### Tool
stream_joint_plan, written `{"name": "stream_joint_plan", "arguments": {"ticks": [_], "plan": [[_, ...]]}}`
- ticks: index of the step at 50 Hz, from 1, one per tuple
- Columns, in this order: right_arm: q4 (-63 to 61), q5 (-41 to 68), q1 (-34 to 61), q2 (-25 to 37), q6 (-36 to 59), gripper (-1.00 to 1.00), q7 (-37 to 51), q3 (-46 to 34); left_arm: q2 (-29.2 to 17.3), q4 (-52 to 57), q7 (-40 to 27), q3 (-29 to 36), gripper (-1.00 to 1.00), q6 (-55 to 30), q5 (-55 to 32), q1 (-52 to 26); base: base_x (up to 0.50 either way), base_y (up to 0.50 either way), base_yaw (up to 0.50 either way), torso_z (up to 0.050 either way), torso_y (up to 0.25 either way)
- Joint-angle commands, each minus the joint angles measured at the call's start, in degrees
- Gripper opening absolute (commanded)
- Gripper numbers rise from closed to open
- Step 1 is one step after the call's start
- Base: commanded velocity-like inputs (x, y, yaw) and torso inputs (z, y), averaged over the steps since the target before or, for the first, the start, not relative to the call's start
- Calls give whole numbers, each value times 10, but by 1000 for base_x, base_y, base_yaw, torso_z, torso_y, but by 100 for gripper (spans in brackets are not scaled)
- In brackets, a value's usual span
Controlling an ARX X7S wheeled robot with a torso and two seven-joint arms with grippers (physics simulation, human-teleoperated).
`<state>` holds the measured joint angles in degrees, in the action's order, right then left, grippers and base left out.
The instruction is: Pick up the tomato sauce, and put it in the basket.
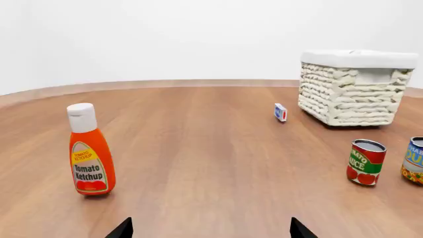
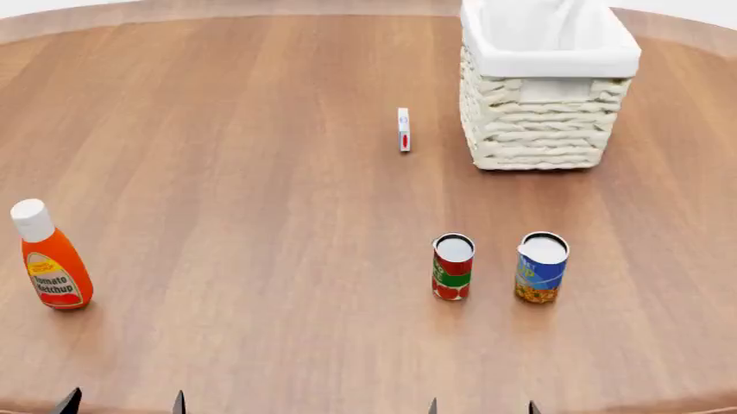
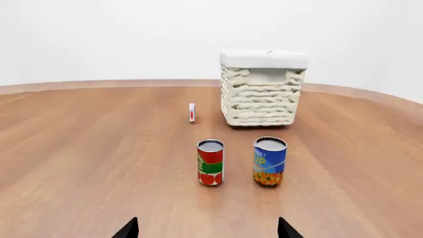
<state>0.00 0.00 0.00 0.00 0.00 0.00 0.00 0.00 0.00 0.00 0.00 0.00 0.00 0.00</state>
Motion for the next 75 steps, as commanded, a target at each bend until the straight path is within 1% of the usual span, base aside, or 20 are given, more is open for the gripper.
{"name": "stream_joint_plan", "arguments": {"ticks": [1, 11, 16, 19, 21, 25, 30, 35, 40, 44, 55, 67, 75], "plan": [[1, 7, 2, 7, 1, 100, 9, -9, -7, -1, -7, 8, 100, 0, -7, -2, 0, 0, 0, 0, 0], [-34, 7, -9, 29, 9, 100, 38, -32, -24, 29, -32, 34, 100, -8, -22, 6, 0, 0, 0, 0, 0], [-103, 1, -22, 36, 24, 100, 50, -39, -35, 108, -39, 40, 100, -21, -26, 20, 0, 0, 0, 0, 0], [-160, 7, -35, 40, 42, 100, 51, -41, -42, 164, -41, 40, 100, -42, -34, 26, 0, 0, 0, 0, 0], [-214, -4, -45, 46, 59, 100, 57, -45, -45, 214, -44, 37, 100, -59, -41, 33, 0, 0, 0, 0, 0], [-276, -23, -54, 55, 75, 100, 67, -49, -53, 281, -51, 35, 100, -64, -41, 45, 0, 0, 0, 0, 0], [-319, -25, -71, 63, 57, 100, 66, -59, -63, 359, -56, 30, 100, -80, -53, 64, 0, 0, 0, 0, 0], [-360, -50, -87, 71, 37, 100, 77, -68, -70, 393, -62, 26, 100, -67, -55, 76, 0, 0, 0, 0, 0], [-410, -74, -99, 79, 47, 100, 84, -72, -76, 430, -66, 18, 100, -59, -70, 91, 0, 0, 0, 0, 0], [-427, -67, -102, 82, 50, 100, 85, -70, -82, 463, -71, 16, 100, -73, -77, 94, 0, 0, 0, 0, 0], [-502, -54, -115, 91, 70, 100, 84, -67, -95, 530, -82, 2, 100, -85, -102, 106, 0, 0, 0, 0, 0], [-490, -53, -117, 99, 63, 100, 92, -71, -99, 522, -89, 7, 100, -68, -98, 113, 0, 0, 0, 0, 0], [-492, -49, -113, 101, 76, 100, 94, -75, -104, 520, -94, 9, 100, -68, -99, 113, 0, 0, 0, 0, 0]]}}
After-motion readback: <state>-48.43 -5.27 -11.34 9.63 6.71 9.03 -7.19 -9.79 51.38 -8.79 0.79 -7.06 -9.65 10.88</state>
